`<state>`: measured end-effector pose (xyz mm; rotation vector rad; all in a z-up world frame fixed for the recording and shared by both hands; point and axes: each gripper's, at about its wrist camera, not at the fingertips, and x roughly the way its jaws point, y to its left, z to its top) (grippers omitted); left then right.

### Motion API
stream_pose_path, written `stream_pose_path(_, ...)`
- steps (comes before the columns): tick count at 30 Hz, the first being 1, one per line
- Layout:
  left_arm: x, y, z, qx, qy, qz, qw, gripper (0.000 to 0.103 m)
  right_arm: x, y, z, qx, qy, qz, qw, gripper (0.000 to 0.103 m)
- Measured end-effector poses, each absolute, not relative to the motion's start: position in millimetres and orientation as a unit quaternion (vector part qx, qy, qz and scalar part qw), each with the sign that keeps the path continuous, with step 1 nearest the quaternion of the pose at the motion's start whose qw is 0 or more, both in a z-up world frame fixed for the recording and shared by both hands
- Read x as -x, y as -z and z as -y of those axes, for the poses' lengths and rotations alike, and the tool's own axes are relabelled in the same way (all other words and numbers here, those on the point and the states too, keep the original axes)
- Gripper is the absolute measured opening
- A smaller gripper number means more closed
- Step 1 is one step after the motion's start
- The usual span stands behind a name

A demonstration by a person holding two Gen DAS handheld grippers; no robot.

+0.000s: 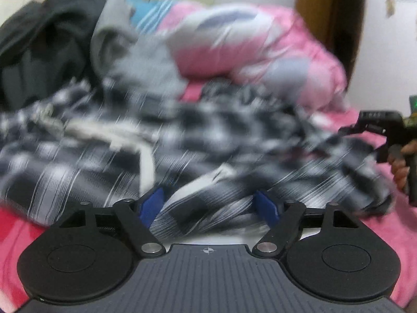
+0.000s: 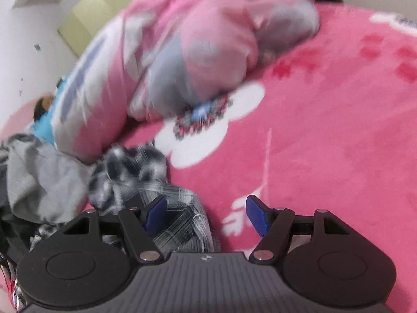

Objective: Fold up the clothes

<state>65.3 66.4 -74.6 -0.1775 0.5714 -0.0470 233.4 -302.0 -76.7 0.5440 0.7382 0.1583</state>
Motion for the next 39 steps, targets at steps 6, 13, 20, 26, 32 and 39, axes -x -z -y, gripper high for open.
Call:
stream_pose_path(6,-63,78,-69,0.089,0.018,-0.288,0.953,0.076,-196,74,294,-0.3,-0.15,-0.307,0.891,0.008)
stream_pose_path(13,-60,74,-69,0.087,0.026,-0.291,0.952,0.076,-81,61,344,-0.394,-0.107,-0.203,0.89,0.007)
stream_pose_path(20,-54,67,-70,0.082,0.041,-0.292,0.952,0.076,38,85,373,-0.448,-0.009,-0.174,0.877,0.007)
stream_pose_path(26,-34,53,-73,0.062,0.078,-0.289,0.952,0.077,67,107,374,-0.429,0.024,-0.23,0.873,0.012)
stream_pose_path(32,-19,24,-93,0.103,0.121,-0.266,0.951,0.079,96,66,398,-0.371,0.088,-0.189,0.905,0.045)
stream_pose_path(39,-81,2,-77,0.092,0.144,-0.264,0.949,0.08,53,29,412,-0.314,0.08,-0.166,0.931,0.045)
